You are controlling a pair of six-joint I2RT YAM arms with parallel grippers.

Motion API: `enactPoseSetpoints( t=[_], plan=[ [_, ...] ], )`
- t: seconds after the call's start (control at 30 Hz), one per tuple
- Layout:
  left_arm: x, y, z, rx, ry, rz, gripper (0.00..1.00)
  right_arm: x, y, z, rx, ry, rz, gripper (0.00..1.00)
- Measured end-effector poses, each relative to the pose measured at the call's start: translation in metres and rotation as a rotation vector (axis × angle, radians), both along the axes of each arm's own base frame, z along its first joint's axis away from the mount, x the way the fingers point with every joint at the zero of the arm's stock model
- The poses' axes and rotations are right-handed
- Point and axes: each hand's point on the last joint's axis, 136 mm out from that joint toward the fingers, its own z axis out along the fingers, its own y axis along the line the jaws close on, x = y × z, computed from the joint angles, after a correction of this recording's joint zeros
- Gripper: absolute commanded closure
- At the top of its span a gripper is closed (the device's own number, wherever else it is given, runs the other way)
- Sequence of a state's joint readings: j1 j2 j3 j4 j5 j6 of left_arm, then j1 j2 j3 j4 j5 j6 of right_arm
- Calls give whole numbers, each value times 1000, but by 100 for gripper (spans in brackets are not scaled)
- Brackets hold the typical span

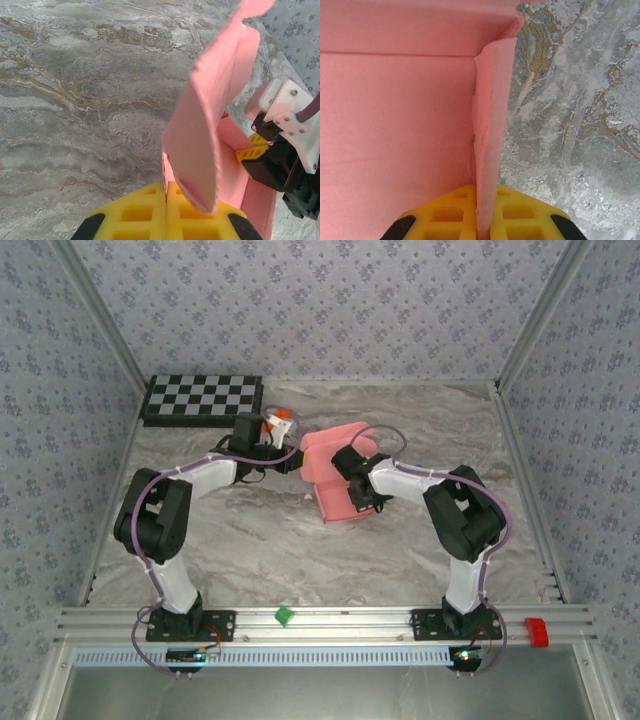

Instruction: Fold the paper box

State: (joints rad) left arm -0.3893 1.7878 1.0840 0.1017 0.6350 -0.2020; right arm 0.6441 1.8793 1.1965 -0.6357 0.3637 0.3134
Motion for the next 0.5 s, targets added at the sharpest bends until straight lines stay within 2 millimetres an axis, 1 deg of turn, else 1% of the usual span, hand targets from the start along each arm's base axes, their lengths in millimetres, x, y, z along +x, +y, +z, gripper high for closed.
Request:
enactPoseSetpoints(
  t=[0.37,0.5],
  plan=[
    [1,-1,0,14,-25,-4,100,3,-3,0,-31,2,-4,92],
    [1,-1,0,18,-31,-6,100,3,-3,0,-33,2,-4,89]
  ],
)
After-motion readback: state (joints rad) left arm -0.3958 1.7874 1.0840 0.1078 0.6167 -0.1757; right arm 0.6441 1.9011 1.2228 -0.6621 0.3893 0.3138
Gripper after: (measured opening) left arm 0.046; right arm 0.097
